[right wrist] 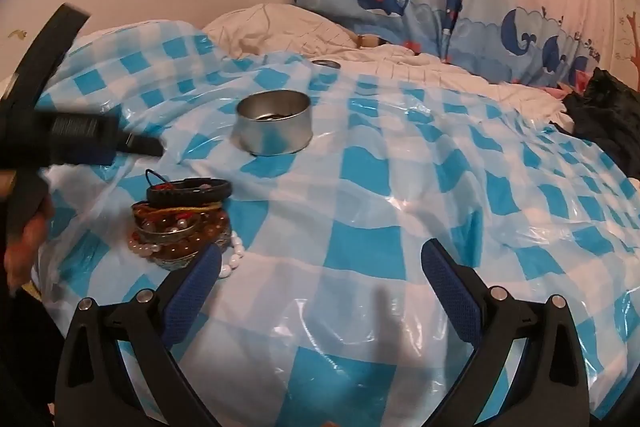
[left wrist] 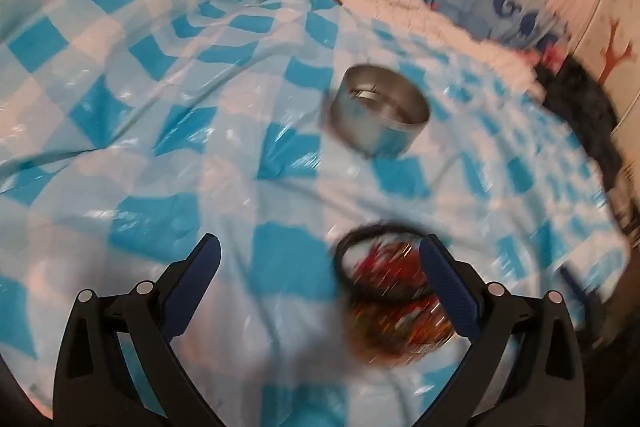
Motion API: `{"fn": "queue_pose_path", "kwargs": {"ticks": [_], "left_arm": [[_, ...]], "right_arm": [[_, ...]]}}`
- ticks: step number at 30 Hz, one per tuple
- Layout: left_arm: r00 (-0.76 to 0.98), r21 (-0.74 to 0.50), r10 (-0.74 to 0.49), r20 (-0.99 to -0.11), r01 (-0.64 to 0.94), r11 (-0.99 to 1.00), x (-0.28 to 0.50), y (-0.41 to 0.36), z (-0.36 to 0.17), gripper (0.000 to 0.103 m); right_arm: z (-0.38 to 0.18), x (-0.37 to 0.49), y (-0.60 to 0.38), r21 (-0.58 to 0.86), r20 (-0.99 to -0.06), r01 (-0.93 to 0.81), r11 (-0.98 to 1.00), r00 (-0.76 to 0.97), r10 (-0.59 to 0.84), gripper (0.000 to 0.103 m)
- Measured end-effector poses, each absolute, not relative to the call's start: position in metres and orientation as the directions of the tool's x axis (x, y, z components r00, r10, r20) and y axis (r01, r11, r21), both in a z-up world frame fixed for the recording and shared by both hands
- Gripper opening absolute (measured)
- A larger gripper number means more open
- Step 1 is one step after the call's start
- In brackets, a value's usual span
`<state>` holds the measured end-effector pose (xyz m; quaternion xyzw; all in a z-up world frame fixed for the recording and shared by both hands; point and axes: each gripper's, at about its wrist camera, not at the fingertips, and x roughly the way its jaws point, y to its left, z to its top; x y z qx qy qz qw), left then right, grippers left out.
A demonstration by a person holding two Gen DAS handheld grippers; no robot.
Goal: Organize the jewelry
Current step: 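Grasp the black cord bracelet from the bracelet pile with the left tool and lift it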
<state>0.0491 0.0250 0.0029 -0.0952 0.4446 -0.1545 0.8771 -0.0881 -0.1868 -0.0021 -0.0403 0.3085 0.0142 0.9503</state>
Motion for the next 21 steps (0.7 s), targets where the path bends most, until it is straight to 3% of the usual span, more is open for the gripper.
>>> {"fn": "queue_pose_path", "kwargs": {"ticks": [6, 11, 18, 21], "left_arm": [[0.516, -0.269, -0.343, -0.785, 0.215, 0.939, 0.079, 0.005, -0.002, 0.095], [0.462, -0.311, -0.375, -0.804, 0.211, 0.927, 0.089, 0.0, -0.011, 0.093], [0.395, -0.276, -0.361, -0.845, 0.257, 0.926, 0.085, -0.016, -0.026, 0.062], [0.397, -0.27, -0.369, -0.84, 0.285, 0.92, 0.081, -0.016, -0.028, 0.044]], "right_arm": [[0.013, -0.073, -0.181, -0.065, -0.594, -0.085, 0.994, 0.804, 0.03, 0.096], [0.008, -0.062, -0.193, 0.008, -0.607, -0.089, 0.996, 0.791, 0.076, 0.096], [0.003, -0.06, -0.203, 0.077, -0.618, -0.08, 0.994, 0.778, 0.11, 0.096], [0.002, -0.059, -0.206, 0.084, -0.624, -0.067, 0.994, 0.774, 0.104, 0.096]]}}
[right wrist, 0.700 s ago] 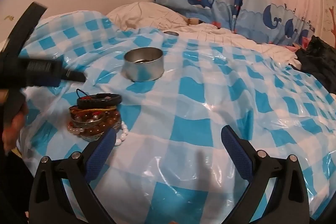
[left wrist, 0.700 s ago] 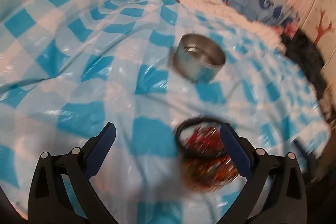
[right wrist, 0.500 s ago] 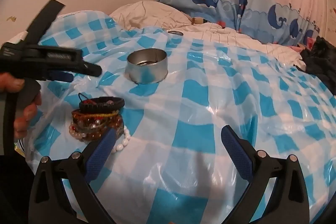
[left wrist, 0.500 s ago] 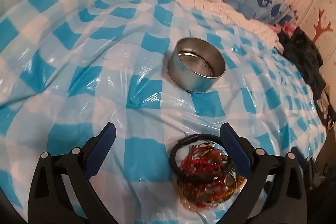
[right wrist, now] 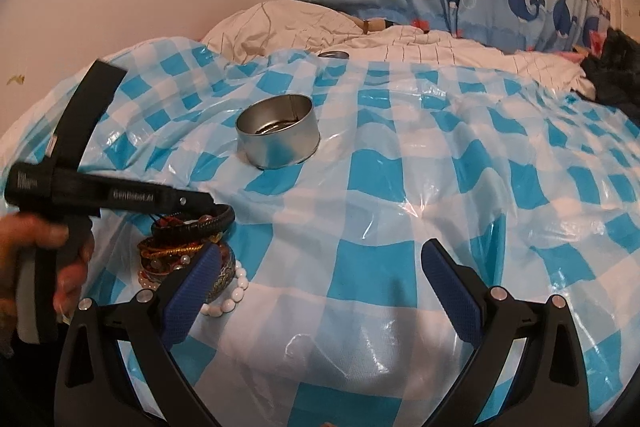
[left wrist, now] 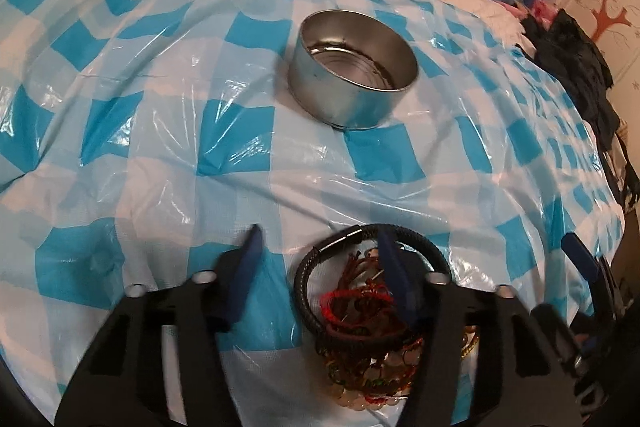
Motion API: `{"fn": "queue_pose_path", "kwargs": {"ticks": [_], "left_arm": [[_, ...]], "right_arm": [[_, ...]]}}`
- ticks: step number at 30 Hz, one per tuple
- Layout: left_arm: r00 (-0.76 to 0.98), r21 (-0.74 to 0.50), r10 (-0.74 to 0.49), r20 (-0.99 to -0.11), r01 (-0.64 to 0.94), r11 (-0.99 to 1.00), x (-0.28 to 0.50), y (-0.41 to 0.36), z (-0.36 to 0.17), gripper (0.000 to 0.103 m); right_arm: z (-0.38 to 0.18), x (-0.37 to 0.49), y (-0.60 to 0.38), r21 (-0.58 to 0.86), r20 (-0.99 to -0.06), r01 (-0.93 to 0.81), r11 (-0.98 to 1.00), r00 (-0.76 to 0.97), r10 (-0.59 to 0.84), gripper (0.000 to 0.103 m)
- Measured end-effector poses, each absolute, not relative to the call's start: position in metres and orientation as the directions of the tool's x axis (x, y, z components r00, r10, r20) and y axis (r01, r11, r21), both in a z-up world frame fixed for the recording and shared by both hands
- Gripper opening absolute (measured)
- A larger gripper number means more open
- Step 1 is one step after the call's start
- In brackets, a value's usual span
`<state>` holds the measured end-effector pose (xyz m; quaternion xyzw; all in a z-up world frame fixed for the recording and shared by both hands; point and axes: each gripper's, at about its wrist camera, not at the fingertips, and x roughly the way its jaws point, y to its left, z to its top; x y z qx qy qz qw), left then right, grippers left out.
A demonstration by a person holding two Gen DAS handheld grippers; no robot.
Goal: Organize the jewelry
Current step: 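Grasp the black cord bracelet from the bracelet pile with the left tool and lift it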
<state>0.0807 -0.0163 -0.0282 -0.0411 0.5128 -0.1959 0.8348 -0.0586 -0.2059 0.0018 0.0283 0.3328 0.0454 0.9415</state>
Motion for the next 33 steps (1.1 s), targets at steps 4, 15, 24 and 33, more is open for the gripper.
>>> {"fn": "queue_pose_path", "kwargs": {"ticks": [4, 15, 24, 33], "left_arm": [[0.376, -0.269, -0.378, -0.846, 0.309, 0.912, 0.081, -0.019, -0.032, 0.021], [0.408, -0.288, -0.423, -0.809, 0.353, 0.89, 0.072, -0.01, -0.012, 0.008], [0.452, -0.363, -0.484, -0.749, 0.331, 0.871, 0.072, 0.012, 0.01, 0.007], [0.516, -0.399, -0.49, -0.703, 0.285, 0.872, 0.072, 0.04, 0.025, 0.007]], "right_arm": [[0.0, -0.058, -0.211, 0.133, -0.634, -0.054, 0.99, 0.763, 0.127, 0.096], [-0.004, -0.058, -0.215, 0.15, -0.643, -0.043, 0.988, 0.754, 0.131, 0.096], [-0.005, -0.057, -0.215, 0.185, -0.648, -0.063, 0.981, 0.742, 0.17, 0.096], [0.015, -0.051, -0.17, 0.1, -0.588, -0.276, 0.956, 0.758, 0.28, 0.096]]}}
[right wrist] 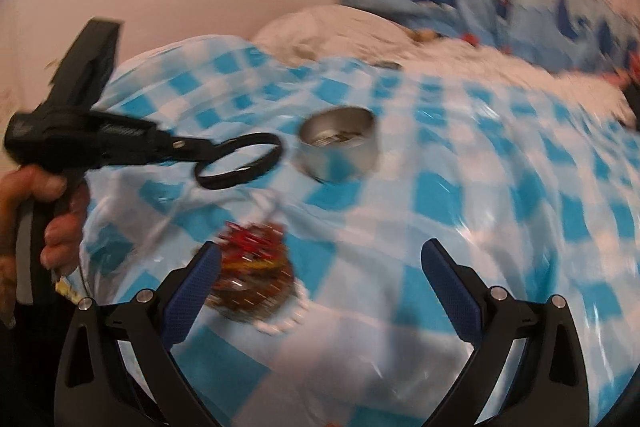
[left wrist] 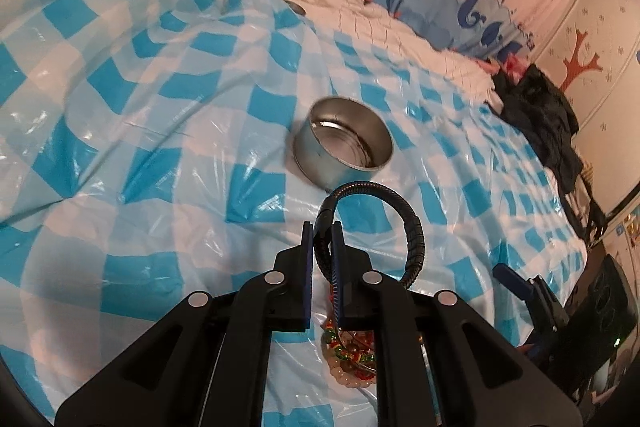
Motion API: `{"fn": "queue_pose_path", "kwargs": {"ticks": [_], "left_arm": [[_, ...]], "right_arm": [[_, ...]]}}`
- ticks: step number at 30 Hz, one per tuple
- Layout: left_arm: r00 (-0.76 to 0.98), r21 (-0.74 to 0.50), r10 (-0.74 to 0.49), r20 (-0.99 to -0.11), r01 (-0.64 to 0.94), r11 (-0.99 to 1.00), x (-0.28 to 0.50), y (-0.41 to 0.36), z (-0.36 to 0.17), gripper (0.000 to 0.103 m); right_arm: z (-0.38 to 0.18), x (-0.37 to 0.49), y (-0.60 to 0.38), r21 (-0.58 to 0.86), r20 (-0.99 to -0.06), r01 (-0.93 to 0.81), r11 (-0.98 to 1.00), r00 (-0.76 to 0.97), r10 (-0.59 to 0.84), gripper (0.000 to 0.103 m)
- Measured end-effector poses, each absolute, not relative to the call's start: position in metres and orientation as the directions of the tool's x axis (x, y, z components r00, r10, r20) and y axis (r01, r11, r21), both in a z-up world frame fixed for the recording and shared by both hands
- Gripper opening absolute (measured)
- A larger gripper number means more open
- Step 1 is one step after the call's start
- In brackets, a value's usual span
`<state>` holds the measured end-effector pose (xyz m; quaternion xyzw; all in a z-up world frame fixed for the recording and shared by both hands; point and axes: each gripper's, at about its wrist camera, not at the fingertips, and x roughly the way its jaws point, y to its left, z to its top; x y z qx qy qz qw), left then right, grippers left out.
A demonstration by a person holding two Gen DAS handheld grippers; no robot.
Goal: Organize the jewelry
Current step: 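Grasp the black cord bracelet from the bracelet pile with the left tool and lift it, then carry the black bracelet toward the tin with the left tool while the right tool grasps red beads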
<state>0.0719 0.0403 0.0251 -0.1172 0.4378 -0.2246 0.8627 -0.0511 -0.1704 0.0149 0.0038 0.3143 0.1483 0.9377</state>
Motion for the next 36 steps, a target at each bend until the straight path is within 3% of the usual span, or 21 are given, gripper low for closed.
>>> {"fn": "queue_pose_path", "kwargs": {"ticks": [6, 10, 12, 14, 17, 24, 27, 31, 36], "left_arm": [[0.528, -0.412, -0.488, -0.695, 0.264, 0.872, 0.073, 0.05, 0.027, 0.007], [0.533, -0.414, -0.488, -0.691, 0.262, 0.872, 0.073, 0.051, 0.027, 0.007], [0.535, -0.415, -0.489, -0.689, 0.261, 0.871, 0.074, 0.052, 0.028, 0.007], [0.534, -0.416, -0.49, -0.689, 0.263, 0.871, 0.074, 0.052, 0.028, 0.007], [0.533, -0.417, -0.491, -0.689, 0.263, 0.87, 0.074, 0.052, 0.028, 0.007], [0.527, -0.417, -0.493, -0.692, 0.265, 0.869, 0.074, 0.047, 0.029, 0.007], [0.526, -0.416, -0.492, -0.693, 0.265, 0.87, 0.074, 0.046, 0.029, 0.007], [0.528, -0.415, -0.488, -0.695, 0.26, 0.872, 0.074, 0.046, 0.027, 0.007], [0.53, -0.412, -0.485, -0.696, 0.259, 0.874, 0.075, 0.046, 0.026, 0.007]], "right_arm": [[0.016, -0.041, -0.131, 0.032, -0.595, -0.481, 0.876, 0.695, 0.404, 0.096], [0.014, -0.018, -0.132, 0.101, -0.631, -0.494, 0.863, 0.639, 0.44, 0.093], [0.014, 0.004, -0.14, 0.152, -0.672, -0.455, 0.877, 0.603, 0.429, 0.073], [0.012, 0.017, -0.148, 0.182, -0.692, -0.436, 0.882, 0.58, 0.43, 0.064], [0.008, 0.022, -0.149, 0.191, -0.706, -0.442, 0.877, 0.559, 0.436, 0.062], [-0.015, 0.032, -0.135, 0.183, -0.776, -0.462, 0.868, 0.474, 0.416, 0.04], [-0.024, 0.034, -0.126, 0.162, -0.8, -0.475, 0.865, 0.45, 0.397, 0.02], [-0.023, 0.027, -0.125, 0.15, -0.773, -0.49, 0.858, 0.483, 0.411, 0.017], [0.007, 0.017, -0.15, 0.279, -0.644, -0.487, 0.828, 0.544, 0.537, 0.017]]}}
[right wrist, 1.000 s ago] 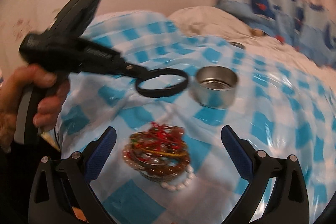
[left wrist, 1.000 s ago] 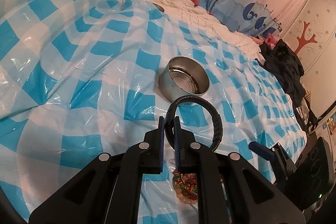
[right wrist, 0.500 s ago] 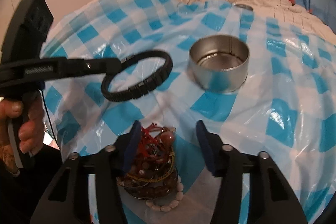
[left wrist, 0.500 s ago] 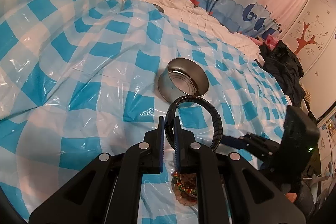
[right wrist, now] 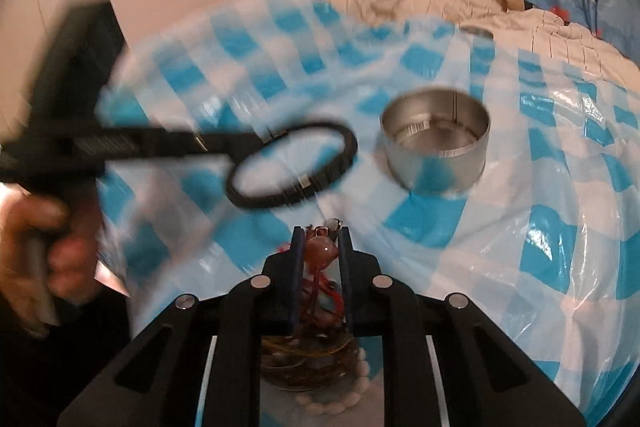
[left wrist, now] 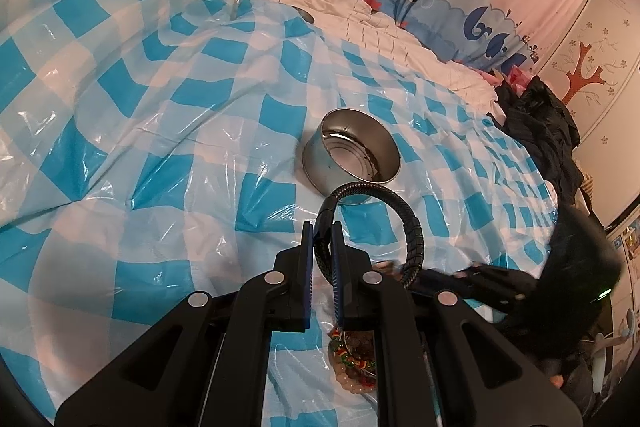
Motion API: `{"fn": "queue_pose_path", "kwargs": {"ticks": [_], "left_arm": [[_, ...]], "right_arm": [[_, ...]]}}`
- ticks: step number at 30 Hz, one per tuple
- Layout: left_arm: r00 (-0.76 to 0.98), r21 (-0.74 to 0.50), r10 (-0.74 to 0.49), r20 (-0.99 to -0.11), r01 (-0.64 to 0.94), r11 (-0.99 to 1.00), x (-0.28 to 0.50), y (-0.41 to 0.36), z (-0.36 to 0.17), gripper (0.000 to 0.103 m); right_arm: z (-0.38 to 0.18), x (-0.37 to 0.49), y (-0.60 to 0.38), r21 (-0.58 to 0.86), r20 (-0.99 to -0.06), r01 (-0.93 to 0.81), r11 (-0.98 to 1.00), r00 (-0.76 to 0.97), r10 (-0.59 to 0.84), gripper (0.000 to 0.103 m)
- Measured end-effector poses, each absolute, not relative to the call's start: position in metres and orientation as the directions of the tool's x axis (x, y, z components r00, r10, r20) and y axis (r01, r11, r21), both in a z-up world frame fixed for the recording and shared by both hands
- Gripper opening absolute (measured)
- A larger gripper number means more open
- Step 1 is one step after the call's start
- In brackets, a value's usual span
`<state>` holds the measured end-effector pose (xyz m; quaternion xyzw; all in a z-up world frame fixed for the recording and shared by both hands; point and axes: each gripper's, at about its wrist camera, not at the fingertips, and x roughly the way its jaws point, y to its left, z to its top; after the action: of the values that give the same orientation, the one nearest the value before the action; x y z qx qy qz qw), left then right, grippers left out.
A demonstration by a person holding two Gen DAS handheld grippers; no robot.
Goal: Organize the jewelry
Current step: 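Carry the black bracelet toward the tin with the left tool while the right tool grasps red beads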
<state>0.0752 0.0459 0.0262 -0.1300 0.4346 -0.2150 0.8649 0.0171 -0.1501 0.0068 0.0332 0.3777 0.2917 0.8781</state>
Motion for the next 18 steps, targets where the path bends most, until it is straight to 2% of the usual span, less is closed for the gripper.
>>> {"fn": "queue_pose_path", "kwargs": {"ticks": [8, 13, 18], "left_arm": [[0.546, -0.408, -0.475, -0.69, 0.249, 0.878, 0.076, 0.048, 0.026, 0.007], [0.547, -0.405, -0.478, -0.687, 0.258, 0.877, 0.078, 0.045, 0.027, 0.007], [0.547, -0.396, -0.473, -0.691, 0.261, 0.88, 0.089, 0.034, 0.028, 0.007]], "right_arm": [[0.042, 0.003, -0.183, 0.401, -0.488, -0.51, 0.761, 0.584, 0.648, 0.017], [0.063, 0.0, -0.205, 0.482, -0.356, -0.532, 0.696, 0.607, 0.71, 0.017], [0.066, 0.01, -0.216, 0.487, -0.362, -0.483, 0.727, 0.646, 0.672, 0.018]]}}
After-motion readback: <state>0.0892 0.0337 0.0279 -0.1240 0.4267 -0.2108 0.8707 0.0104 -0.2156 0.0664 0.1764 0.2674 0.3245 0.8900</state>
